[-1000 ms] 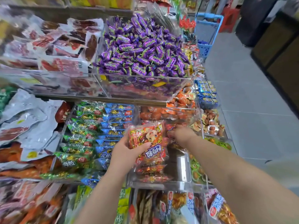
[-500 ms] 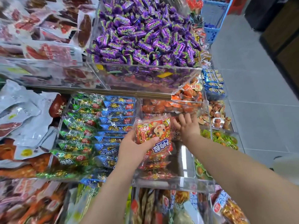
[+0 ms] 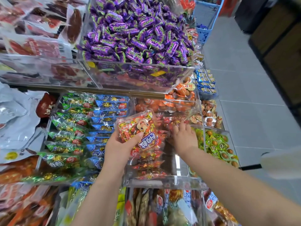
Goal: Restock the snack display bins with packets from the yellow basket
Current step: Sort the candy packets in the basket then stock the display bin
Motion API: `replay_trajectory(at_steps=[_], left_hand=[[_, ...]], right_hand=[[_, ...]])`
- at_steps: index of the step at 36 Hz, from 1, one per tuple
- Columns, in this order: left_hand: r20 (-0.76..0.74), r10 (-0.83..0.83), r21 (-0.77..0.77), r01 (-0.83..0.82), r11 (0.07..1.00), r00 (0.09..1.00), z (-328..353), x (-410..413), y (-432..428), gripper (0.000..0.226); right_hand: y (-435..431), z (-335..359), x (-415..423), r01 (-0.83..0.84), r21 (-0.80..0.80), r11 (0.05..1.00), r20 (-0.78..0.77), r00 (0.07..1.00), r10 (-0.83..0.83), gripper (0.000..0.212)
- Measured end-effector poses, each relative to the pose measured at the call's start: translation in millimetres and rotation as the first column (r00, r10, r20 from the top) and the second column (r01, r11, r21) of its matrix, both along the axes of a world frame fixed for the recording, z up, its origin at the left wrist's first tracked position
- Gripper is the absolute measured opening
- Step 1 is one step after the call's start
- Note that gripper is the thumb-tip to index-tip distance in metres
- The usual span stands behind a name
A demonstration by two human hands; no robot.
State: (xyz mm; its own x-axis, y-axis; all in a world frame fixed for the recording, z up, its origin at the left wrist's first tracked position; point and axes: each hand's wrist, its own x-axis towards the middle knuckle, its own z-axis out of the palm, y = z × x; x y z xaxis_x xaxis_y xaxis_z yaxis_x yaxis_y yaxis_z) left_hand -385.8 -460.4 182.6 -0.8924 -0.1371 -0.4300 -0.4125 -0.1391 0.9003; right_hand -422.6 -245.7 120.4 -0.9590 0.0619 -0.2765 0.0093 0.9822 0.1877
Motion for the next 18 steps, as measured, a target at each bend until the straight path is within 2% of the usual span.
replay_trajectory(at_steps=[2, 4, 7, 9, 12, 14, 16, 18], left_hand=[[-0.004, -0.005, 0.001, 0.005, 1.000, 1.000, -0.3, 0.2, -0.6, 0.036], [-0.005, -0.015, -0.007, 0.015, 1.000, 1.000, 0.0, 0.7, -0.4, 0.036], [-0.008, -0.022, -0.010, 0.022, 1.000, 1.000, 0.9, 1.4, 0.3, 0.038], [-0.010, -0.019, -0.014, 0.019, 1.000, 1.000, 1.3, 1.5, 0.0, 0.044], [-0.013, -0.014, -0.030, 0.014, 0.999, 1.000, 1.6, 0.8, -2.0, 0.057], [-0.015, -0.012, -0.029, 0.011, 1.000, 1.000, 0.8, -0.2, -3.7, 0.056], [-0.017, -0.016, -0.027, 0.016, 1.000, 1.000, 0.6, -1.1, -4.6, 0.049], [-0.012, -0.020, -0.026, 0.020, 0.999, 1.000, -0.4, -1.7, -5.5, 0.044]], right_hand=[[0.1, -0.4, 1.0, 0.018, -0.032, 0.999, 0.027, 0.999, -0.017, 0.044], [4.0, 0.0, -2.5, -0.017, 0.016, 1.000, 0.021, 1.000, 0.017, 0.041], [7.2, 1.2, -12.6, -0.089, 0.110, 0.990, 0.024, 0.996, 0.087, 0.053], [5.8, 3.4, -19.3, -0.022, 0.110, 0.994, 0.020, 1.000, 0.020, 0.062], [0.9, 6.3, -25.7, 0.146, 0.086, 0.986, 0.078, 0.985, -0.153, 0.057], [-0.4, 6.8, -27.4, 0.209, 0.064, 0.976, 0.149, 0.965, -0.216, 0.056], [0.8, 6.8, -29.0, 0.138, 0.021, 0.990, 0.152, 0.978, -0.139, 0.050], [3.6, 10.6, -33.3, -0.080, 0.025, 0.996, 0.076, 0.994, 0.078, 0.045]])
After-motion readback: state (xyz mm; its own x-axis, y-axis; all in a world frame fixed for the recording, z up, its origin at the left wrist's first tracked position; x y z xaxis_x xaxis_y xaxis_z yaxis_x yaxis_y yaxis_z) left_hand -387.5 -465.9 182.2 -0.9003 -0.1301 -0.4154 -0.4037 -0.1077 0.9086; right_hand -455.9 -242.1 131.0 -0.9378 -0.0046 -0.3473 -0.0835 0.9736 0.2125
